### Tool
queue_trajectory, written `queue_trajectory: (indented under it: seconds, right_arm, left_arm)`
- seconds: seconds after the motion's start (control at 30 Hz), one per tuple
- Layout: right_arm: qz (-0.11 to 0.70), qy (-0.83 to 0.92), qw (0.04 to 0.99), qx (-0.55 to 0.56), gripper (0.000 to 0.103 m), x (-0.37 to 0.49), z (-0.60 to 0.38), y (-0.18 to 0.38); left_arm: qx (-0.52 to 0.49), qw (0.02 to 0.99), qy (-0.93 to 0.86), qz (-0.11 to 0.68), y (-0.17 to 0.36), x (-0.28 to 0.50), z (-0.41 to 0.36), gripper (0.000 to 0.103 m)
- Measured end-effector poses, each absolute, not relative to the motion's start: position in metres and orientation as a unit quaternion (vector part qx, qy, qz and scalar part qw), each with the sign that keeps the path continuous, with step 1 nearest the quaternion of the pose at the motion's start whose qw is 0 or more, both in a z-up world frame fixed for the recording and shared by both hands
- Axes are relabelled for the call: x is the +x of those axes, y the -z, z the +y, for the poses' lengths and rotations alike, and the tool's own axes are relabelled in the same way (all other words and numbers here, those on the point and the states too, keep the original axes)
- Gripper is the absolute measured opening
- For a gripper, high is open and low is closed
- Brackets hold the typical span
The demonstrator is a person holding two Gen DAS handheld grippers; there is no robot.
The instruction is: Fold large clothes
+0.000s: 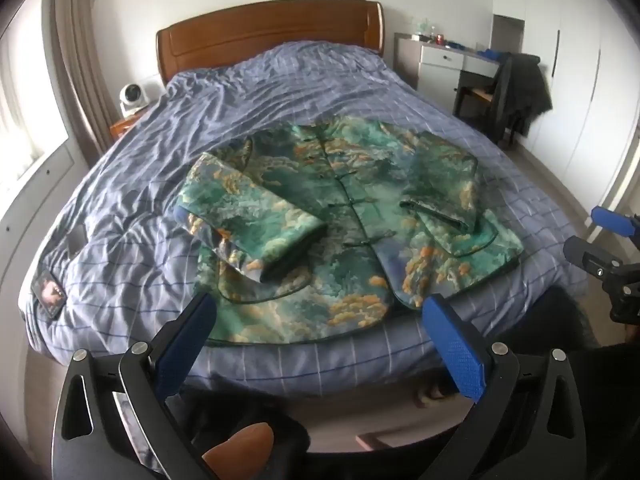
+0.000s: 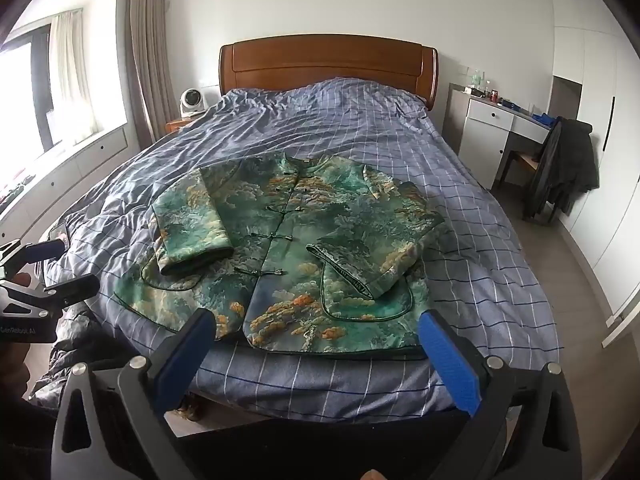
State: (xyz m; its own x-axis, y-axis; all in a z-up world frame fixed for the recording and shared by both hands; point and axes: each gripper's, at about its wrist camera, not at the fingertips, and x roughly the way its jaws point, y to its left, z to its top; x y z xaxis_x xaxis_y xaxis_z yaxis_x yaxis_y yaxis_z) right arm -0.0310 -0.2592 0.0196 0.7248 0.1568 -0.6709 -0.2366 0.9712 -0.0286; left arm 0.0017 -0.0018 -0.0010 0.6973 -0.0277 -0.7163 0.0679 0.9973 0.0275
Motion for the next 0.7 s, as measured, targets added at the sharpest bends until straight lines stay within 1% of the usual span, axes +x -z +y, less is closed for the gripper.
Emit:
queue_trajectory:
  seconds: [0.7]
  right_arm:
    - [0.359, -0.108, 0.925, -0.056, 0.103, -0.0318, -0.2575, -0.0152]
  left_arm:
    - [0.026, 0.921, 0.026, 0.388, 0.0007, 0.0010, -0.0008, 0.103]
